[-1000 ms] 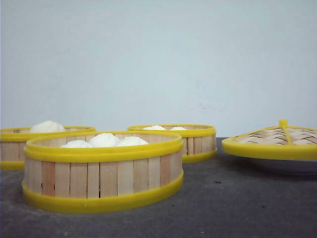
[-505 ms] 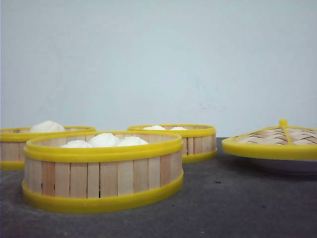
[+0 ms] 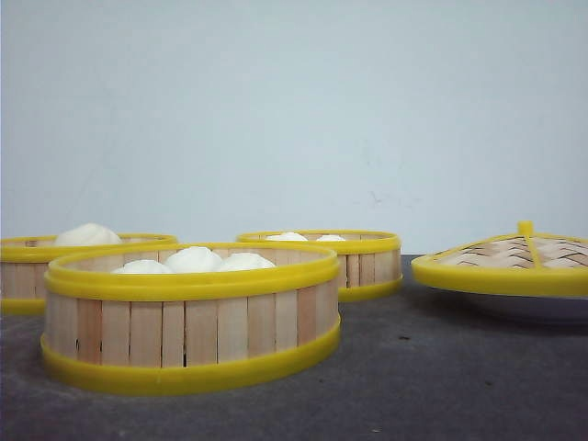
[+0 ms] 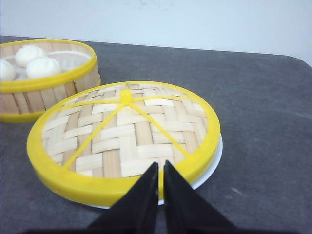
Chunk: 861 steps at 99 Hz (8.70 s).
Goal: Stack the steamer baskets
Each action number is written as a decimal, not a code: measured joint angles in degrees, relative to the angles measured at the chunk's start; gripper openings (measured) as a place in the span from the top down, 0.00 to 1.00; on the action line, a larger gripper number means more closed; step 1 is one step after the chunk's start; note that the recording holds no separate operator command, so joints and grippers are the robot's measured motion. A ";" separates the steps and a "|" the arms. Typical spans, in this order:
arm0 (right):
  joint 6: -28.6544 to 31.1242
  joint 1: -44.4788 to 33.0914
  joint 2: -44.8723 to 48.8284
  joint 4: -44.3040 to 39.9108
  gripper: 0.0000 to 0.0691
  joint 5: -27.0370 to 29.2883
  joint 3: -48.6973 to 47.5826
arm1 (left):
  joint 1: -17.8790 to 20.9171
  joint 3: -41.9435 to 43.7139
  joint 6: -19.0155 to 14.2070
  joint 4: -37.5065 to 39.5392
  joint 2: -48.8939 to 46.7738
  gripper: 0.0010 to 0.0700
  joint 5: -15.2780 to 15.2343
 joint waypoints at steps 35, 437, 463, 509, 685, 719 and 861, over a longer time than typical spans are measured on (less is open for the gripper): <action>3.04 0.00 0.00 -0.02 0.98 -0.28 0.00 | 0.00 0.00 0.00 0.00 0.00 0.99 0.00; 8.20 13.97 127.14 -24.52 0.97 1.40 105.61 | 0.00 42.97 1.46 -24.50 43.32 0.39 1.55; 8.13 14.03 128.04 -33.09 0.97 1.86 116.19 | 0.00 42.95 1.46 -24.50 43.32 0.39 1.53; 11.26 15.37 119.03 -53.02 0.97 2.10 125.04 | 0.00 42.97 1.46 -24.50 43.32 0.39 1.55; 10.69 33.83 99.73 -24.79 0.97 0.39 81.72 | 0.00 42.97 1.46 -25.07 43.32 0.39 1.53; 10.54 35.26 100.83 -23.89 0.97 0.61 81.70 | 0.00 42.97 1.46 -25.07 43.32 0.39 1.51; 10.71 37.42 102.16 -25.42 0.97 7.52 81.66 | 0.00 42.97 1.46 -25.07 43.32 0.39 1.51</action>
